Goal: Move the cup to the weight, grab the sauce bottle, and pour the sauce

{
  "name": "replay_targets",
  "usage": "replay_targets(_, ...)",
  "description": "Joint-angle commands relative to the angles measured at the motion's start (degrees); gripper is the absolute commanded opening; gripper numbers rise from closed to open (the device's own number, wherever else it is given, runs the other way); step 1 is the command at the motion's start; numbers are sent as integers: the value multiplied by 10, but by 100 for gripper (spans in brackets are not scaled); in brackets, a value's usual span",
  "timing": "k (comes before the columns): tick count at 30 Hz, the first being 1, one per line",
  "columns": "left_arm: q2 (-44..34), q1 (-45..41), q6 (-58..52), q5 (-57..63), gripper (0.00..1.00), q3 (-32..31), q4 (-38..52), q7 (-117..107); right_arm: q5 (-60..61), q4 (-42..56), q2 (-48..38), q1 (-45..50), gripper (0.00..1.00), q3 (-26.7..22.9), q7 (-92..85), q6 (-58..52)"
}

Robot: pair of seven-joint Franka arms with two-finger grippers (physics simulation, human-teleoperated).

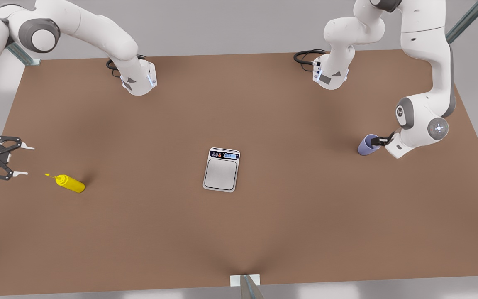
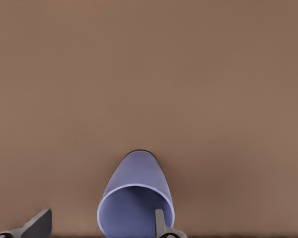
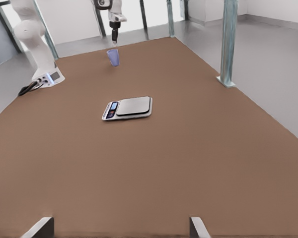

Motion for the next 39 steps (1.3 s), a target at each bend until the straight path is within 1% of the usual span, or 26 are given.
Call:
replay_targets(1, 0, 1, 0, 0, 100, 0, 0, 0, 7, 2, 12, -4, 100, 0, -3, 1)
replay_targets(2, 1, 1, 0, 0, 100, 7, -1, 0, 21, 9, 45, -9, 100, 0, -3, 2)
replay_targets(4, 7, 1, 0, 0, 100, 7, -2, 0, 23, 10, 58, -14, 100, 0, 5, 27)
replay_targets(5, 11, 1, 0, 0, 100, 7, -2, 0, 38, 32, 82, -13, 100, 0, 7, 29)
replay_targets(6, 15, 1, 0, 0, 100, 7, -2, 0, 39, 55, 104, -14, 100, 0, 6, 29)
replay_targets(9, 23, 1, 0, 0, 100, 7, -2, 0, 62, 55, 135, -38, 100, 0, -6, 18)
replay_targets(10, 29, 1, 0, 0, 100, 7, -1, 0, 66, 57, 151, -47, 100, 1, -25, 3)
replay_targets(13, 47, 1, 16, 1, 100, 7, -1, 0, 83, 58, 185, -55, 100, 1, -69, 3)
replay_targets(15, 55, 0, 19, 1, 100, 7, 0, 0, 91, 88, 215, -52, 100, 1, -67, 10)
replay_targets(17, 64, 0, 30, 0, 94, 7, 0, 0, 97, 91, 223, -53, 100, 0, -68, 24)
replay_targets(18, 68, 0, 30, 1, 87, 7, 0, 0, 97, 92, 223, -52, 100, 0, -68, 27)
replay_targets(20, 73, -1, 33, 1, 76, 7, 0, 0, 97, 98, 223, -49, 100, -1, -69, 33)
replay_targets(21, 73, -1, 33, 1, 73, 7, 0, 0, 96, 94, 223, -48, 100, -1, -69, 34)
replay_targets(23, 73, -1, 33, 1, 62, 7, 0, 0, 96, 88, 228, -40, 100, -1, -61, 34)
replay_targets(24, 77, -2, 33, 1, 42, 7, 1, 0, 96, 87, 230, -39, 100, -1, -69, 34)
replay_targets(25, 80, -2, 34, 1, 33, 7, 1, 0, 94, 82, 231, -39, 100, -1, -72, 34)
replay_targets(27, 81, -2, 34, 1, 22, 7, 1, 0, 93, 82, 242, -39, 100, -1, -89, 34)
replay_targets(36, 74, -3, 33, 0, 21, 7, 6, -3, 98, 82, 268, -40, 100, -1, -130, 48)
replay_targets(39, 55, -5, 30, -28, 21, 7, 9, -3, 99, 82, 274, -38, 100, -1, -137, 48)
